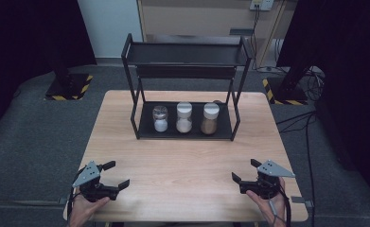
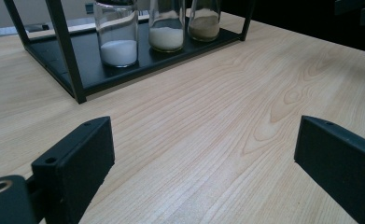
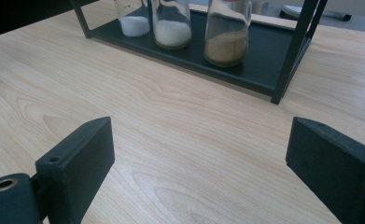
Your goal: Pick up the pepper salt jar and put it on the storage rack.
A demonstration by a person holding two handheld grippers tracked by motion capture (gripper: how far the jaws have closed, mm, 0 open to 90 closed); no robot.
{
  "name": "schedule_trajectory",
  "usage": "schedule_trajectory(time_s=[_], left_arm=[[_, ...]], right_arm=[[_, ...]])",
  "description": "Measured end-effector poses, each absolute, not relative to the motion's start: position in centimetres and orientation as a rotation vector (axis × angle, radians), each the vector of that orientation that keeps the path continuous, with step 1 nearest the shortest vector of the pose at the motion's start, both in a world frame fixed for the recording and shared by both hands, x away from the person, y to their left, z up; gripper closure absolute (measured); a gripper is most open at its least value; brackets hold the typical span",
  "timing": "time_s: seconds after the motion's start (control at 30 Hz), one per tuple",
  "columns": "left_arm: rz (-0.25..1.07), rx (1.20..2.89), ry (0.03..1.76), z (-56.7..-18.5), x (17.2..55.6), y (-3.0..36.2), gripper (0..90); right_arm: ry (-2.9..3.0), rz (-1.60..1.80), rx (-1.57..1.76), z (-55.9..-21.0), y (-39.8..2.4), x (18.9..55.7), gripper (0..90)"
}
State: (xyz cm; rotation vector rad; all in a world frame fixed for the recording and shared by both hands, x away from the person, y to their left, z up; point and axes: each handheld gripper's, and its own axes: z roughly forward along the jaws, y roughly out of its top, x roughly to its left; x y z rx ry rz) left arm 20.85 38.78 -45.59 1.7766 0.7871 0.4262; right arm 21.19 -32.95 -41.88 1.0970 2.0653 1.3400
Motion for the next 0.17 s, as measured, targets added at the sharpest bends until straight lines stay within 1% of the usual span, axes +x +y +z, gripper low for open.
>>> schedule_trajectory(time_s=[0.17], left_arm=[[0.426,1.775,0.789,-45.6,20.88,38.79,3.9]], right_arm=[[2.068,1.337,1.093,-41.87,-32.91,21.22,8.0]])
